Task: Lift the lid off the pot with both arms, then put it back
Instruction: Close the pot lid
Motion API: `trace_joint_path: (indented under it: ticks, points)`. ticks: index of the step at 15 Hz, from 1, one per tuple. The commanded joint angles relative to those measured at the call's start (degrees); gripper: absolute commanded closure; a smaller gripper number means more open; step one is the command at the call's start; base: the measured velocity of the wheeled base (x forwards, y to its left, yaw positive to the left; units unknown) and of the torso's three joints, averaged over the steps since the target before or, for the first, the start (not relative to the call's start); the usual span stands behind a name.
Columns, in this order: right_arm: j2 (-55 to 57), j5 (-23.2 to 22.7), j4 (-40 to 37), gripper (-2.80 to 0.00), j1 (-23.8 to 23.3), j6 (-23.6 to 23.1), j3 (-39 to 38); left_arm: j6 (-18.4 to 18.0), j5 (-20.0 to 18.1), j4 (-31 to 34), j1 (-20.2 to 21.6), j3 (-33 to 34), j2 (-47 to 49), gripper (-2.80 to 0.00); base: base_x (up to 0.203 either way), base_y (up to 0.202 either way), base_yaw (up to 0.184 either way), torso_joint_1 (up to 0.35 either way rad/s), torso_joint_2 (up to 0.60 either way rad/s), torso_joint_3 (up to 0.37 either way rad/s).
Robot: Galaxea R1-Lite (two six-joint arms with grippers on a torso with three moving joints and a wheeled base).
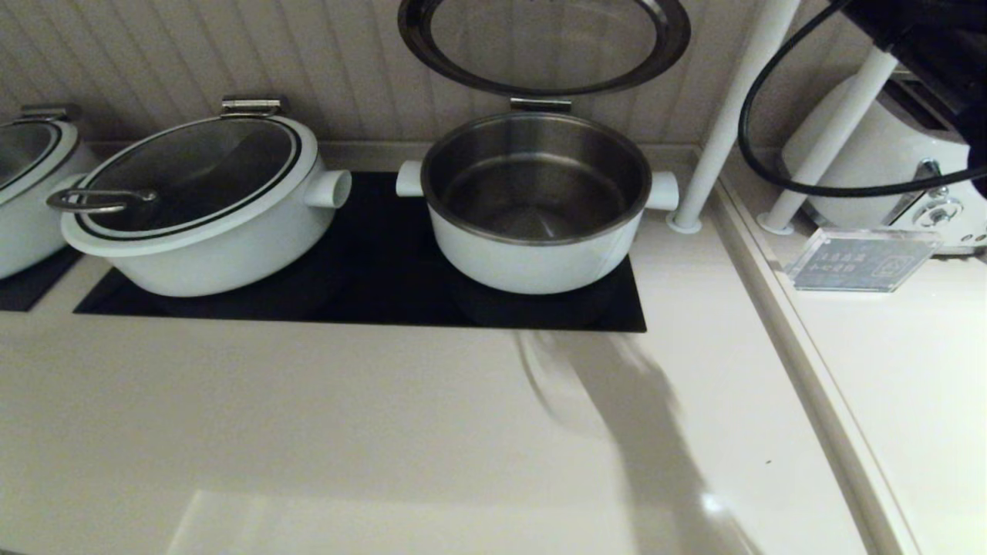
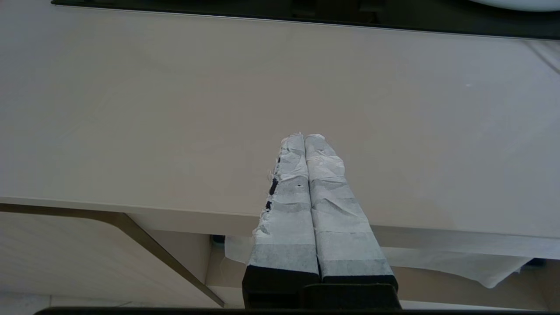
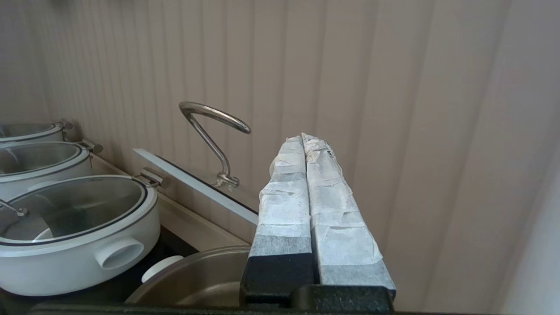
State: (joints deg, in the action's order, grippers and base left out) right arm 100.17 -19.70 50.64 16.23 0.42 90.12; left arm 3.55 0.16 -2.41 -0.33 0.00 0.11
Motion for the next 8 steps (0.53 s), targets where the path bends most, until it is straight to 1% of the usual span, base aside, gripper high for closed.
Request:
trace_joint_path:
  ticks: [1,4,8]
  points:
    - [2.94,-0.17,0.31,0.00,0.03,0.02,2.34,0.06,0.02,-0.05,-0.02,0.00,-0.02,0.00,0.000,0.000,0.000,0.000,0.00,0.000]
    - [7.22,-0.92,0.01,0.00,0.03,0.02,8.23,0.06,0.02,-0.05,-0.02,0.00,-0.02,0.00,0.000,0.000,0.000,0.000,0.00,0.000]
    - [10.56,-2.12,0.40,0.00,0.03,0.02,9.53,0.06,0.02,-0.05,-0.02,0.00,-0.02,0.00,0.000,0.000,0.000,0.000,0.00,0.000]
